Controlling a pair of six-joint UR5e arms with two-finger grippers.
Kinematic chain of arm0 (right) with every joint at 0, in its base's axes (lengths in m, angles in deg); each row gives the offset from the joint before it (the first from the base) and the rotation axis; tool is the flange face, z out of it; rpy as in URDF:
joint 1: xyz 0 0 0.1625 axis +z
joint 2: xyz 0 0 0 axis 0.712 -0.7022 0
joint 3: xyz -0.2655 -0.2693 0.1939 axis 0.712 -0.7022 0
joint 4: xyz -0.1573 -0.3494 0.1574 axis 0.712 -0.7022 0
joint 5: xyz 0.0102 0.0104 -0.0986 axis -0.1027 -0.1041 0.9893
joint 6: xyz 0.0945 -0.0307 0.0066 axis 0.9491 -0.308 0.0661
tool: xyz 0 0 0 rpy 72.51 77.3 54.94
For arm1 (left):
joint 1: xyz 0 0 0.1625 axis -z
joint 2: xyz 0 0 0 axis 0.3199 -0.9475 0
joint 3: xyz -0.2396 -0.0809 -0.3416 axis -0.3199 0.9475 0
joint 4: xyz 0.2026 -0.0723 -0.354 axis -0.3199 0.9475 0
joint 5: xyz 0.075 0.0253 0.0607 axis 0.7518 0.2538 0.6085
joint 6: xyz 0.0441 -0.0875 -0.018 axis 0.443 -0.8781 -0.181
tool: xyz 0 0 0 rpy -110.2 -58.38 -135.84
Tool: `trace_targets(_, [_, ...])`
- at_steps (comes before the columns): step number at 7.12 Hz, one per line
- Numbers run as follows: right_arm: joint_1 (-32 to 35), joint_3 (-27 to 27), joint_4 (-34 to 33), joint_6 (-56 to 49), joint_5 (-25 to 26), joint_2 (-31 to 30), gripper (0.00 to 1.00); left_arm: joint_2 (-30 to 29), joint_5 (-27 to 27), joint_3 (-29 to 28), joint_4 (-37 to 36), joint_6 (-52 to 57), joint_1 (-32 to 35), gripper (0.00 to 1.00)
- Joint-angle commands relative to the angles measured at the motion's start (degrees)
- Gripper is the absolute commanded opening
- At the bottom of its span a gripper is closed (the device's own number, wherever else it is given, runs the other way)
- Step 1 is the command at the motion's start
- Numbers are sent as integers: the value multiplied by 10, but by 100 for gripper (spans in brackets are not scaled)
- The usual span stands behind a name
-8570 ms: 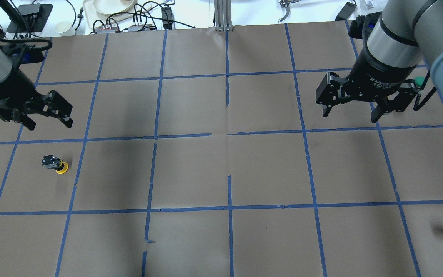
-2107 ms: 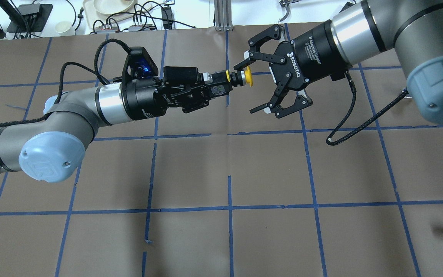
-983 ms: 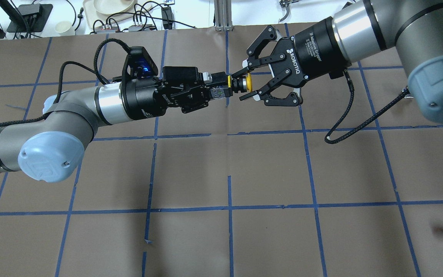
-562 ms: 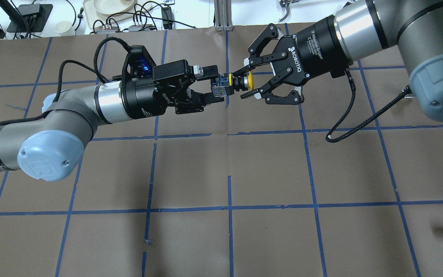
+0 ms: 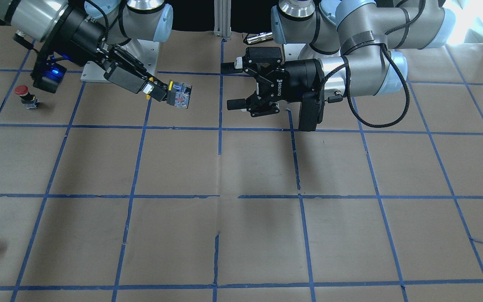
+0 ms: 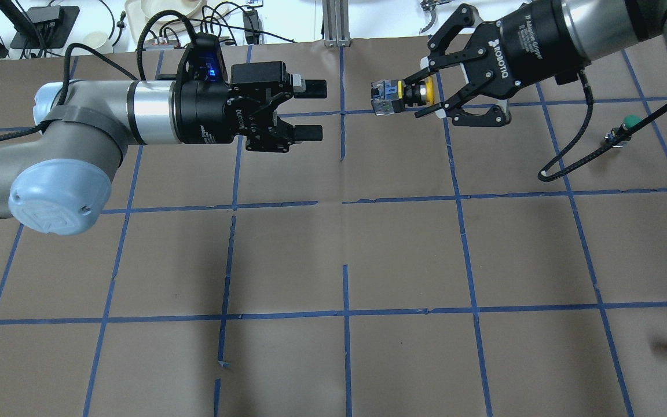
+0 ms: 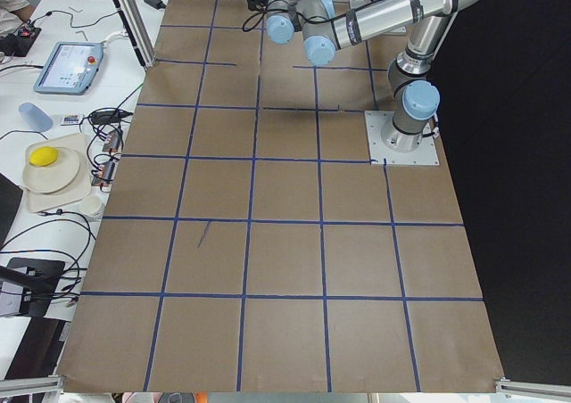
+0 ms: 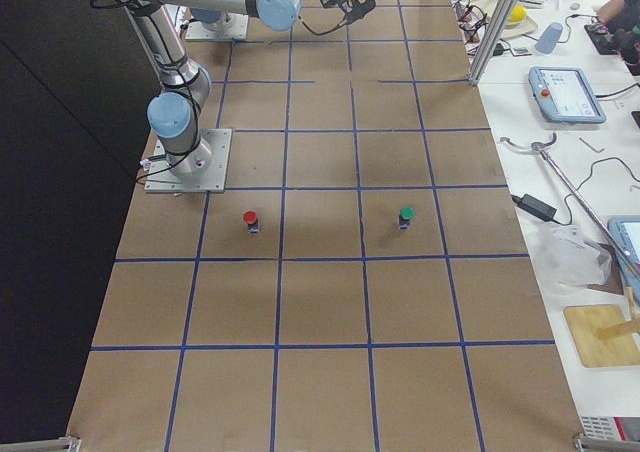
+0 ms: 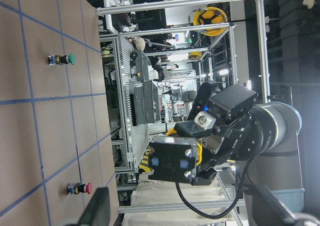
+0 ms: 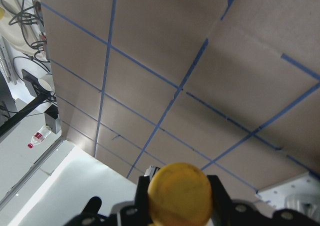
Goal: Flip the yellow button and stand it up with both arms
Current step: 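Open the left gripper and pull it back while the right gripper holds, then carry the button in the right gripper toward the green button while the left arm rises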
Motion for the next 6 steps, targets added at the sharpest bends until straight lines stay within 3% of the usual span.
trace_targets(1, [-50, 6, 11, -199, 94, 2, 6, -4, 137, -8, -88, -100, 0, 99])
trace_targets(3, [-59, 14, 9, -418, 224, 9, 5, 12, 279, -17, -88, -108, -3, 100])
trace_targets(4, [-60, 20, 4, -549, 290, 24, 4, 14, 403, -47, -84, -115, 2, 100])
trace_targets(5, [-72, 28, -12, -624, 322, 31, 4, 4, 507, -92, -56, -121, 7, 100])
trace_targets(6, [-95, 37, -53, -725, 324, 42, 4, 5, 579, -124, -13, -121, 11, 100])
